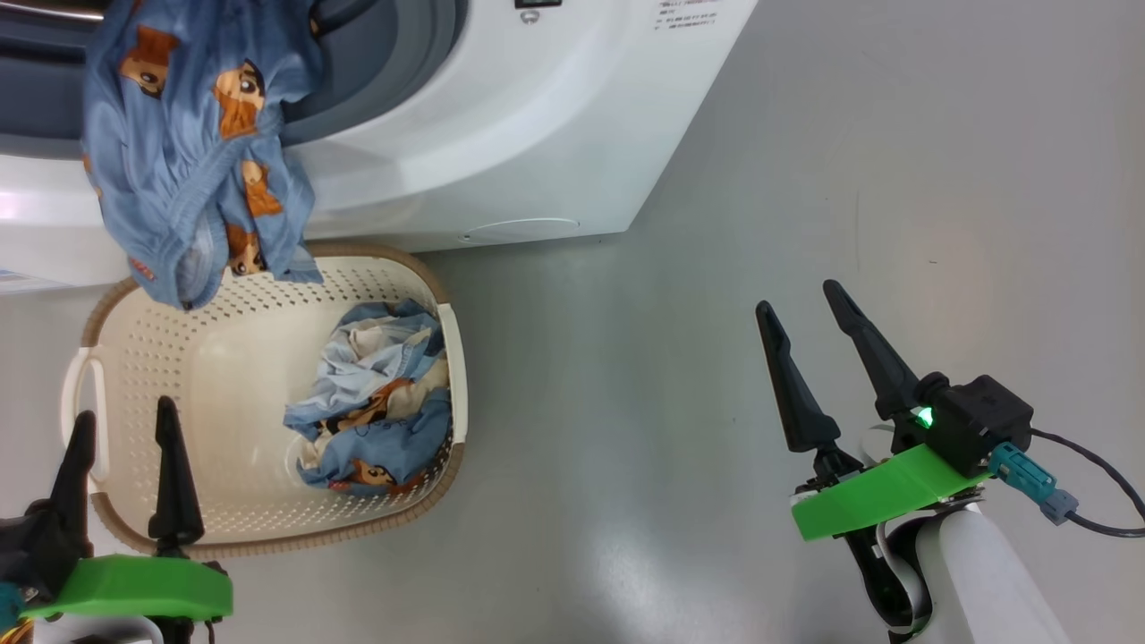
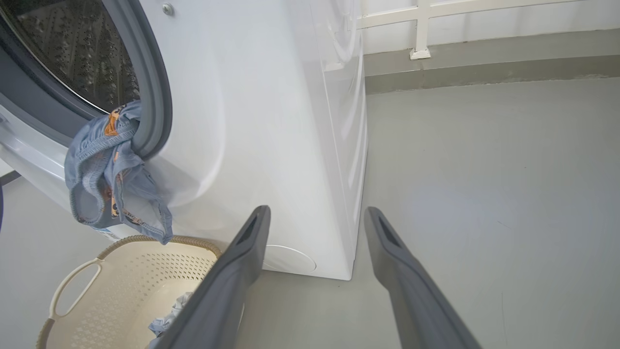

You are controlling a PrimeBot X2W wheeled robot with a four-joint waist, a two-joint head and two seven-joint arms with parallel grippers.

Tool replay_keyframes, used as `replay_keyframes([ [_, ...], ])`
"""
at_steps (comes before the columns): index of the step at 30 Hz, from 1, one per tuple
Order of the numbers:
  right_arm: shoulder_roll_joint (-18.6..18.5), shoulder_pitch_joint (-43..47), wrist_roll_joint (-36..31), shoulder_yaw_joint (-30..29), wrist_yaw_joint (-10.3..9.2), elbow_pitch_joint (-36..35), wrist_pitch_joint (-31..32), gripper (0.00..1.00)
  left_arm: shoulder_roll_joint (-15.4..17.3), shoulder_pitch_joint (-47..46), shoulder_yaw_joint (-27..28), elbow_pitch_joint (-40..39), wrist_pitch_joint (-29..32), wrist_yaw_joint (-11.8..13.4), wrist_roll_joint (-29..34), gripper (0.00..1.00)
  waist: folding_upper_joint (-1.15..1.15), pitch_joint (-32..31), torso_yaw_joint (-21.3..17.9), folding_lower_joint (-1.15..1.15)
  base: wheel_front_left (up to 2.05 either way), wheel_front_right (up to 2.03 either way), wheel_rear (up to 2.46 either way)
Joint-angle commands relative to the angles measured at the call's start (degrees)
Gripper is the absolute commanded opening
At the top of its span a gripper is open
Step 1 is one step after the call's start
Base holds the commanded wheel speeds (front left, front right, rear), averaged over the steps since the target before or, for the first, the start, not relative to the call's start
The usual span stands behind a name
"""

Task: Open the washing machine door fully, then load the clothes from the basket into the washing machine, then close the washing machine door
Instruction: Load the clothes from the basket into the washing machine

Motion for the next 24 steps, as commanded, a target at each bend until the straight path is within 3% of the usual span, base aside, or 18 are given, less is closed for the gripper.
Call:
replay_keyframes([
  [1, 0.38, 1.53, -0.38, 0.89, 0.08, -1.24, -0.27, 1.0, 1.08, 0.39, 2.37, -0.68, -0.75, -0.13, 0.5, 1.0, 0.0, 0.05, -0.02, 0.0, 0.0, 0.0, 0.0],
  [13, 0.38, 1.26, -0.31, 1.35, 0.08, -1.34, -0.27, 1.0, 1.32, -3.28, 2.37, 0.91, -0.77, -1.59, 1.22, 1.0, 0.0, 0.76, -0.54, 0.0, 0.0, 0.0, 0.0],
  [24, 0.38, 0.75, 0.19, 1.97, 0.08, -1.37, -0.27, 1.0, 3.23, -12.26, 0.71, 6.32, -0.38, -4.17, 1.45, 1.0, 0.0, 2.2, -2.14, 0.0, 0.0, 0.0, 0.0],
])
